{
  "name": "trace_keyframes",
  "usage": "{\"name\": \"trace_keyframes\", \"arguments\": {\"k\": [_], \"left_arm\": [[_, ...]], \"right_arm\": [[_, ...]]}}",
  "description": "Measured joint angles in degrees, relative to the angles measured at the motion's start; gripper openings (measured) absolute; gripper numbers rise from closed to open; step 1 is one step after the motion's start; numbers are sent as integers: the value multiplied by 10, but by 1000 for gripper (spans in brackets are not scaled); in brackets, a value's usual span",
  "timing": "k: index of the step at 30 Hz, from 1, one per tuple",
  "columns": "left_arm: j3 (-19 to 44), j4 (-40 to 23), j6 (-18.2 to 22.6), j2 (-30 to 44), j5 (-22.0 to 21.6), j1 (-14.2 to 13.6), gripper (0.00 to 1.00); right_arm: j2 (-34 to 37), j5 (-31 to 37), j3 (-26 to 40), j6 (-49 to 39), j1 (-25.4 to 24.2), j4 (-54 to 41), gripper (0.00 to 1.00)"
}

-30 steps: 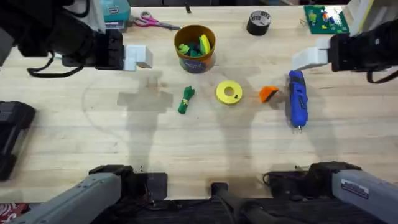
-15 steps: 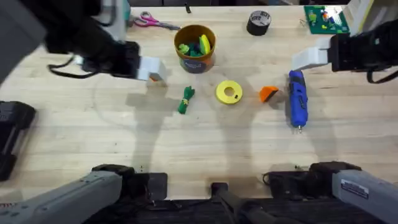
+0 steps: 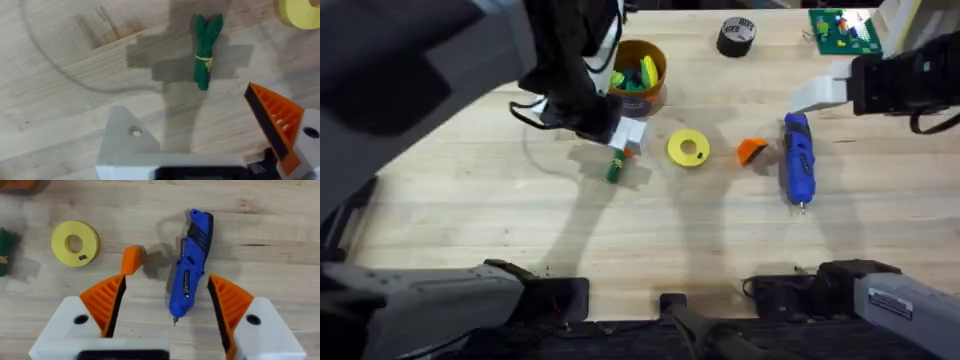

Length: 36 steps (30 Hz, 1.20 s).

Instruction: Pick up the gripper from the table and insert it into the empty holder that is missing its gripper. Then pick up a screw, insert it into the mounting hole, and use the screwdriver to tighten it. Finally, clean up the table by picking up the vegetable and placing it into the bucket.

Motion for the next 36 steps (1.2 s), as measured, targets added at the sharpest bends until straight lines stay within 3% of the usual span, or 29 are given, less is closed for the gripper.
{"name": "trace_keyframes", "arguments": {"k": [6, 17, 22, 26, 28, 29, 32, 34, 36], "left_arm": [[-43, 68, 1, 45, 7, 0, 985], [-47, 117, 3, 148, 37, 0, 985], [-47, 123, 9, 161, 48, 1, 965], [-47, 125, 13, 162, 58, 0, 801], [-47, 127, 14, 162, 68, -3, 582], [-47, 127, 13, 161, 77, -5, 412], [-47, 129, 14, 160, 98, -9, 106], [-47, 129, 15, 159, 101, -10, 13], [-47, 129, 15, 159, 103, -10, 4]], "right_arm": [[0, 0, 0, 0, 0, 0, 997], [0, 0, 0, 0, 0, 0, 997], [0, 0, 0, 0, 0, 0, 997], [0, 0, 0, 0, 0, 0, 997], [0, 0, 0, 0, 0, 0, 997], [0, 0, 0, 0, 0, 0, 997], [0, 0, 0, 0, 0, 0, 997], [0, 0, 0, 0, 0, 0, 997], [0, 0, 0, 0, 0, 0, 997]]}}
